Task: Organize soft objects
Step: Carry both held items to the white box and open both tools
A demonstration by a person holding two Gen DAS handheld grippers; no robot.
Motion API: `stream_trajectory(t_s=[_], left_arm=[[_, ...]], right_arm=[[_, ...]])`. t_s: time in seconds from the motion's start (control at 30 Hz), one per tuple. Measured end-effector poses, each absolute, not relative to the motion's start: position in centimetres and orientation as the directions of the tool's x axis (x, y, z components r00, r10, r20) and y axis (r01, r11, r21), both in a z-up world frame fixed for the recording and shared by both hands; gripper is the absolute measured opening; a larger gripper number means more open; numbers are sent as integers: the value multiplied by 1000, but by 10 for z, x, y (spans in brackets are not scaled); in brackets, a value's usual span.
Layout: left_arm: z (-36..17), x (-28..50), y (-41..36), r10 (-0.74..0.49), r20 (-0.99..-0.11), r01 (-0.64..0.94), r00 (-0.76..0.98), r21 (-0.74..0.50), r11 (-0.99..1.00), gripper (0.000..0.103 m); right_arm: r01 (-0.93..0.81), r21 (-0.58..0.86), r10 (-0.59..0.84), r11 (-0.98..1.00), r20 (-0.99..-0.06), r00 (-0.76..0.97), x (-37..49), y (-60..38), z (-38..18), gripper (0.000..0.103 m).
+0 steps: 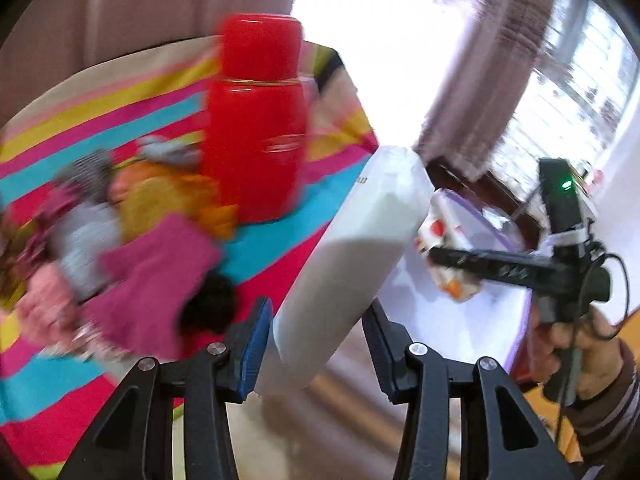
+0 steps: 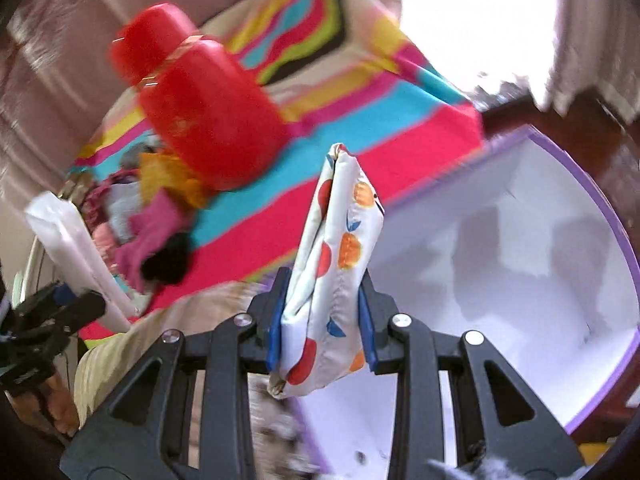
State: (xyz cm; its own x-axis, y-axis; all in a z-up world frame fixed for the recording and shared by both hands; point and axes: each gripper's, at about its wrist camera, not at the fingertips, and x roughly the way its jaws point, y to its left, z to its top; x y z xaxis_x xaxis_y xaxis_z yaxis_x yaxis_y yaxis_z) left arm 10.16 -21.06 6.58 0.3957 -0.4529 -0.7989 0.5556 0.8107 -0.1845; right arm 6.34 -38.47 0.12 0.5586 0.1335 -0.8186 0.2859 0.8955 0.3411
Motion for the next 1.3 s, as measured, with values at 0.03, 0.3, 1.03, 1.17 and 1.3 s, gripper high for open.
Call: stream_trajectory(t_s=[0.03, 0.3, 1.03, 1.17, 1.3], left_arm=[[64, 102, -222, -458, -802, 571, 383, -185, 800, 47], [37, 112, -318, -447, -855, 676, 261, -169, 717, 47], [1, 130, -354, -314, -909, 676, 273, -51, 735, 63], [3, 129, -347, -328, -905, 663, 271, -71, 746, 63], [8, 127, -340, -355, -895, 651, 271, -101, 752, 63]], right_arm=[[312, 340, 123, 887, -826, 550, 59, -396, -4, 35], [455, 357, 91, 815, -856, 509, 37, -449, -33, 35], [497, 378, 101, 781, -862, 498, 45, -483, -53, 53], [501, 373, 94, 781, -863, 497, 43, -482, -50, 53], [491, 374, 94, 787, -859, 504, 42, -478, -44, 55]])
